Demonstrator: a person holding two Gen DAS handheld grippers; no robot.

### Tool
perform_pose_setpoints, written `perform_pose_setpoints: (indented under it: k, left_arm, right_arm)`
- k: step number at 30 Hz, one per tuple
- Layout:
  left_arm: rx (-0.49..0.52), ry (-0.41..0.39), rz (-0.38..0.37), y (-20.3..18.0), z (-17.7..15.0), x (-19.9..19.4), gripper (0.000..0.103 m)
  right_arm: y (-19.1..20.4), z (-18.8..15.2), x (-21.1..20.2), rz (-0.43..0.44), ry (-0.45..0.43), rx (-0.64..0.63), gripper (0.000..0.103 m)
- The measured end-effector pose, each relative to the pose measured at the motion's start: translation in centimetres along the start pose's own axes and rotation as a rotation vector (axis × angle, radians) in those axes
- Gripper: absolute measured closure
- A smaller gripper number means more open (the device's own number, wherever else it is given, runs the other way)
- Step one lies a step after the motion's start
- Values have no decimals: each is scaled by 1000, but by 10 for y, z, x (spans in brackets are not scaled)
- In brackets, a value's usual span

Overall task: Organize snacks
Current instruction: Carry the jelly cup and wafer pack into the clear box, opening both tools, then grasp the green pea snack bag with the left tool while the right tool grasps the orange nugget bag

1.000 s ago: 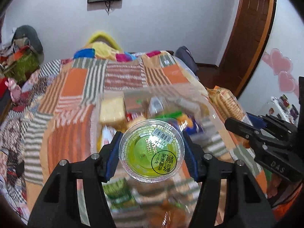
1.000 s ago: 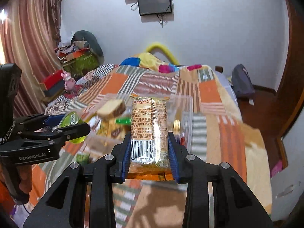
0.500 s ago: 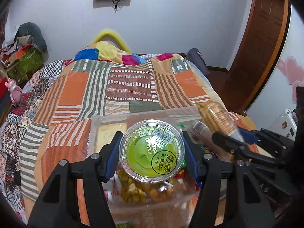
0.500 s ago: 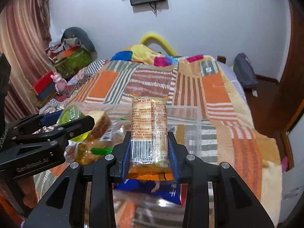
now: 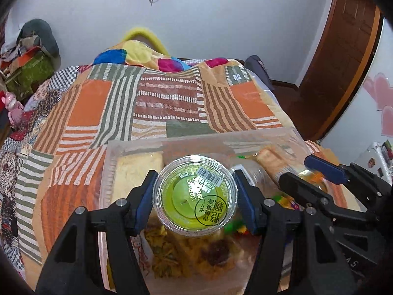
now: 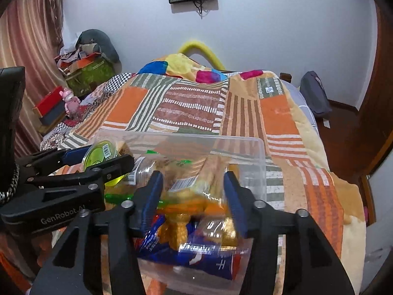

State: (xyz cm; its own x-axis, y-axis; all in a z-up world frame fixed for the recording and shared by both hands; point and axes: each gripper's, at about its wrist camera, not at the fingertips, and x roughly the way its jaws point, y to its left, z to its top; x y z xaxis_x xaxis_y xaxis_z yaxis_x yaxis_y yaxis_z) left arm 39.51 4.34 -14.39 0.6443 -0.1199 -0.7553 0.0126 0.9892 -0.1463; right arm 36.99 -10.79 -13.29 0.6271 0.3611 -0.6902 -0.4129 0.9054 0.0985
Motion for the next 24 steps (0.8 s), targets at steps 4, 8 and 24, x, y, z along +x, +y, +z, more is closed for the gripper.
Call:
perform_pose_setpoints:
  k: [4, 8, 24]
  left_arm:
    - [10, -34, -7, -1, -4, -18, 41]
    - [49, -99, 0, -7, -5, -52, 35]
    - [85, -94, 22, 21, -72, -141, 28]
  right_arm:
    - [4, -2, -15, 6, -23, -11, 47]
    - [8, -5, -37, 23, -52, -14, 42]
    - [44, -60, -72, 89, -25, -46, 27]
